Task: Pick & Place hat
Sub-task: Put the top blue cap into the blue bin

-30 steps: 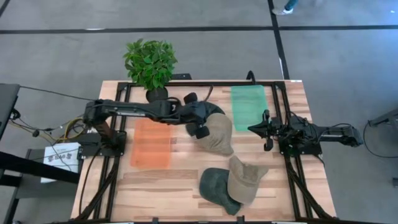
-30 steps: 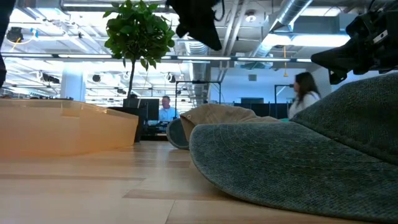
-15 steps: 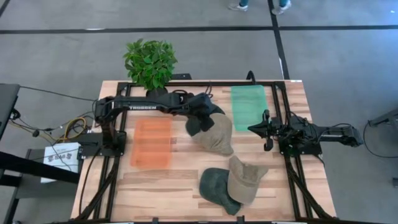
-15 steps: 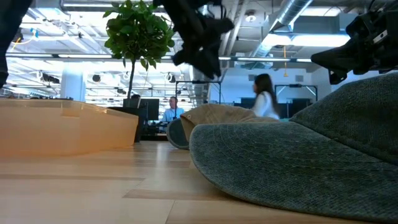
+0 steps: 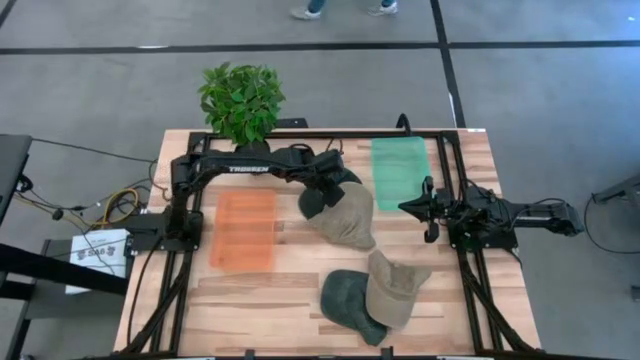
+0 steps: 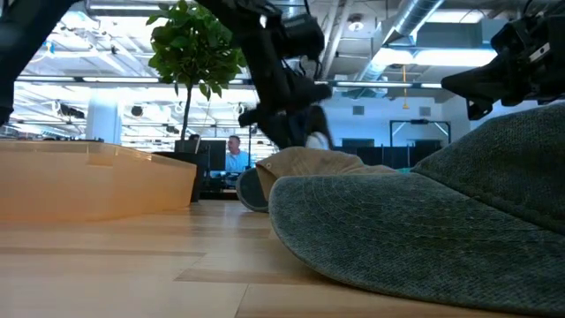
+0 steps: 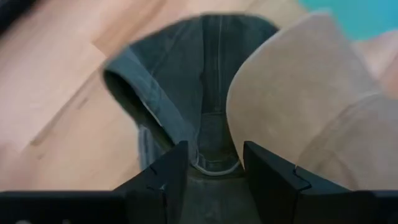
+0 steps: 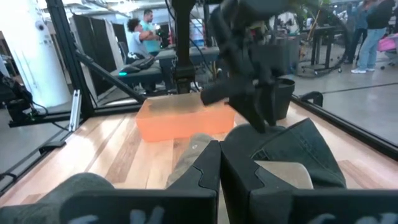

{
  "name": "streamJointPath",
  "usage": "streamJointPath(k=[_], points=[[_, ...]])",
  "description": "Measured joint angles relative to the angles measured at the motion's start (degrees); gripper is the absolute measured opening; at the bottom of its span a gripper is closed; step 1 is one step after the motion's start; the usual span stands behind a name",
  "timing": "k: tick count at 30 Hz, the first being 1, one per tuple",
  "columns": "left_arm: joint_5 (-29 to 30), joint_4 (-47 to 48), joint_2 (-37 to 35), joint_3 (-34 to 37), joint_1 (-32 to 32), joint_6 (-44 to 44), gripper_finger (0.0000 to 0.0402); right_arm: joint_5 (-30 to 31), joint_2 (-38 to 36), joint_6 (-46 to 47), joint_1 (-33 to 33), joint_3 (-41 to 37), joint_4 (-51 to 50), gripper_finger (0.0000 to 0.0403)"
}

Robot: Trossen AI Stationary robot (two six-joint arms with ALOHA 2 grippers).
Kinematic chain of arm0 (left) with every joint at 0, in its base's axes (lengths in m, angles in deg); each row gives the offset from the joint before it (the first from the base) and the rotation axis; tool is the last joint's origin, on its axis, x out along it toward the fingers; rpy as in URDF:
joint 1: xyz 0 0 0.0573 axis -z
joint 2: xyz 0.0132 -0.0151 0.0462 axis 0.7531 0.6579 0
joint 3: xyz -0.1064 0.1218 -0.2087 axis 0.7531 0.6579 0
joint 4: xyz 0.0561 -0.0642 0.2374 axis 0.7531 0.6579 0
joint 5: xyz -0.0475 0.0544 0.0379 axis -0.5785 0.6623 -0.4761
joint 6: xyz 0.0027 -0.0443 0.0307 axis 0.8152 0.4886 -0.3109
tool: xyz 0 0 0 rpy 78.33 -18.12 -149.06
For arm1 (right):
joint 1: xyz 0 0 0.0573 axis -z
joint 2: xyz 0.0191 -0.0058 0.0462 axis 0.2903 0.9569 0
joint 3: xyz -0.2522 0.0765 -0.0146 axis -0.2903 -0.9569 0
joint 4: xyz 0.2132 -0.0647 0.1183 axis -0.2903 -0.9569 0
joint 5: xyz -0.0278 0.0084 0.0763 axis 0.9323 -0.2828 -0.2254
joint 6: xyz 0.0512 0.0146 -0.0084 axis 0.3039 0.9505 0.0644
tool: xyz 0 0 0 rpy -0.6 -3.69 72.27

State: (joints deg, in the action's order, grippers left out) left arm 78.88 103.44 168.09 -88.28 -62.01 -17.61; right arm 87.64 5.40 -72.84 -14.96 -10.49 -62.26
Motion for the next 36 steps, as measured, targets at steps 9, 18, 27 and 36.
streamJointPath(k=[9,18,27,36], points=[[0.1,-0.1,4.0,0.1,0.0,4.3,0.0151,0.0,0.0,0.0,0.0,0.0,0.0,0.0000],[-1.8,0.0,3.5,-0.1,-0.5,6.0,0.0151,0.0,0.0,0.0,0.0,0.0,0.0,0.0000],[-5.4,0.0,3.5,-0.1,-1.8,7.2,0.0151,0.0,0.0,0.0,0.0,0.0,0.0,0.0000],[-5.7,3.3,3.6,-6.2,-2.6,7.8,0.0151,0.0,0.0,0.0,0.0,0.0,0.0,0.0000]])
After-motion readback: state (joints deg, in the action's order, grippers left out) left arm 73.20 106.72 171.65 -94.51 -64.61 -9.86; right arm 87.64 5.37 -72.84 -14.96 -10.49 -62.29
